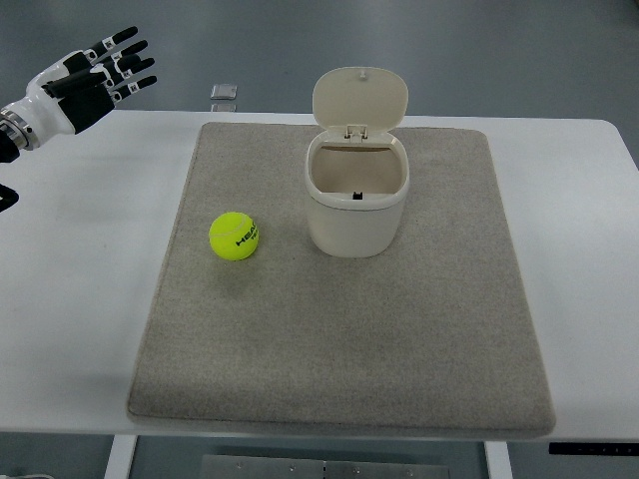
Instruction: Put tennis ball into box with left hand
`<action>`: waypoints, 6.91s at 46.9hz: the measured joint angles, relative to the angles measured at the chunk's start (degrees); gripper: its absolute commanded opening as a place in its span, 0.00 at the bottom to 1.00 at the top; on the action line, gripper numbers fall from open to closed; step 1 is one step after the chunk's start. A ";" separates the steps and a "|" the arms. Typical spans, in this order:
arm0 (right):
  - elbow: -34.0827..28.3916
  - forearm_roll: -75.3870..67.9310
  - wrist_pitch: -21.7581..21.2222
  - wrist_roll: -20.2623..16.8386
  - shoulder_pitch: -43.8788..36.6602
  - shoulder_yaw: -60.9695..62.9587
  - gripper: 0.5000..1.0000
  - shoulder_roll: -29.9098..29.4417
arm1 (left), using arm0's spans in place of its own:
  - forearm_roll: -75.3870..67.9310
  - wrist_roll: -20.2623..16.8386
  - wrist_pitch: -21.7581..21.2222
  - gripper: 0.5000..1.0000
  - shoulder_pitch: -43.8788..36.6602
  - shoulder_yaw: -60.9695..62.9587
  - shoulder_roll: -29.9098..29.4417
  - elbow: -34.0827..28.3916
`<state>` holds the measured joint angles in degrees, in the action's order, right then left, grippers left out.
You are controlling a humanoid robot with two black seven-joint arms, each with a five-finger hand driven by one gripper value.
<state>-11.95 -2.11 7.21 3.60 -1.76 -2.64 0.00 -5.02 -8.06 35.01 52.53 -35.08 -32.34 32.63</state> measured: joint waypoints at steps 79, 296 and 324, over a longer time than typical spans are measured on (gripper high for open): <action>0.00 0.00 -0.01 0.00 0.00 0.00 0.80 0.00 | -91.03 -16.42 -17.89 0.79 -0.18 11.61 -2.75 30.49; 0.01 0.00 -0.01 0.00 0.01 0.00 0.80 0.00 | -6.14 -12.91 -8.40 0.99 4.18 13.74 -0.59 9.09; 0.00 0.00 0.00 0.00 0.00 -0.02 0.80 0.00 | 22.90 11.73 0.00 0.99 -0.39 5.60 3.86 0.22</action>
<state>-11.95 -2.11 7.22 3.60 -1.76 -2.66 0.00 17.88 3.67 35.01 52.14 -29.48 -28.47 32.85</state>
